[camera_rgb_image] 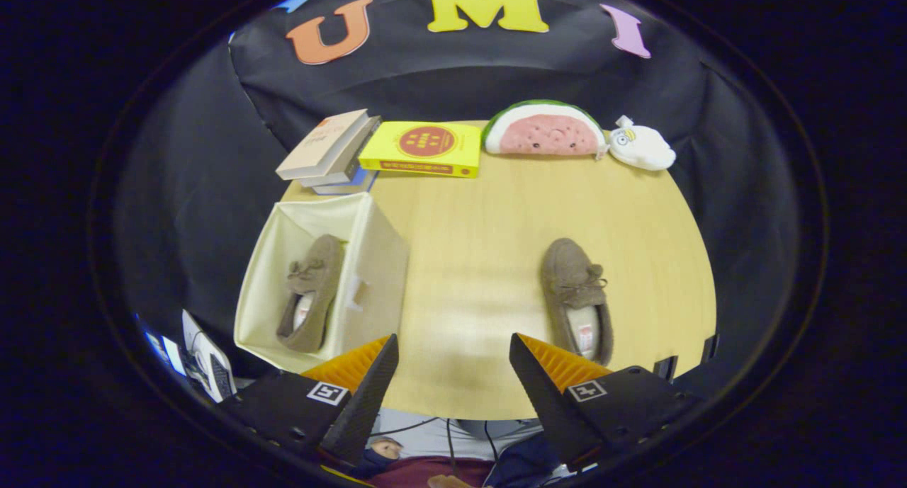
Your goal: Open the storage box then place both shoes into the box .Put the left shoe in first, then the right shoe, with the right side of both shoes facing outward in a uniform manner.
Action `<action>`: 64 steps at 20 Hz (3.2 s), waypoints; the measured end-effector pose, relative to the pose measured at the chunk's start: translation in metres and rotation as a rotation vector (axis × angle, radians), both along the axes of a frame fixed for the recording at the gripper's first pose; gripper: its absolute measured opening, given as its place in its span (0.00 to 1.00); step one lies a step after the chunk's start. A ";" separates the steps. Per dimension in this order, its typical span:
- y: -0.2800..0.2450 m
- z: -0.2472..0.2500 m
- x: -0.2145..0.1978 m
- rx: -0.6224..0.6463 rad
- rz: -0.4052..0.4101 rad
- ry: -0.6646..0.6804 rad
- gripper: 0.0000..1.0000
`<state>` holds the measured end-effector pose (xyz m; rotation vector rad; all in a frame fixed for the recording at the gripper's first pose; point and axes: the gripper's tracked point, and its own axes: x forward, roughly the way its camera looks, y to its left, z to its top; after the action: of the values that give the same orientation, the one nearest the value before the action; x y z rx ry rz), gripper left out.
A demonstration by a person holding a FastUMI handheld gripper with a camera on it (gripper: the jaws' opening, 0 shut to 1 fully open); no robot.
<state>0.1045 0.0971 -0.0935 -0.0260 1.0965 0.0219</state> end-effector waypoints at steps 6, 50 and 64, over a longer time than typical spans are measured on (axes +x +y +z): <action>-0.108 -0.047 0.005 -0.069 -0.092 0.093 0.96; 0.141 0.030 0.038 0.207 0.012 0.006 0.00; 0.195 -0.082 0.031 0.086 -0.082 0.021 0.02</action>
<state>0.1351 0.2923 -0.1753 0.0968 1.1160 -0.0046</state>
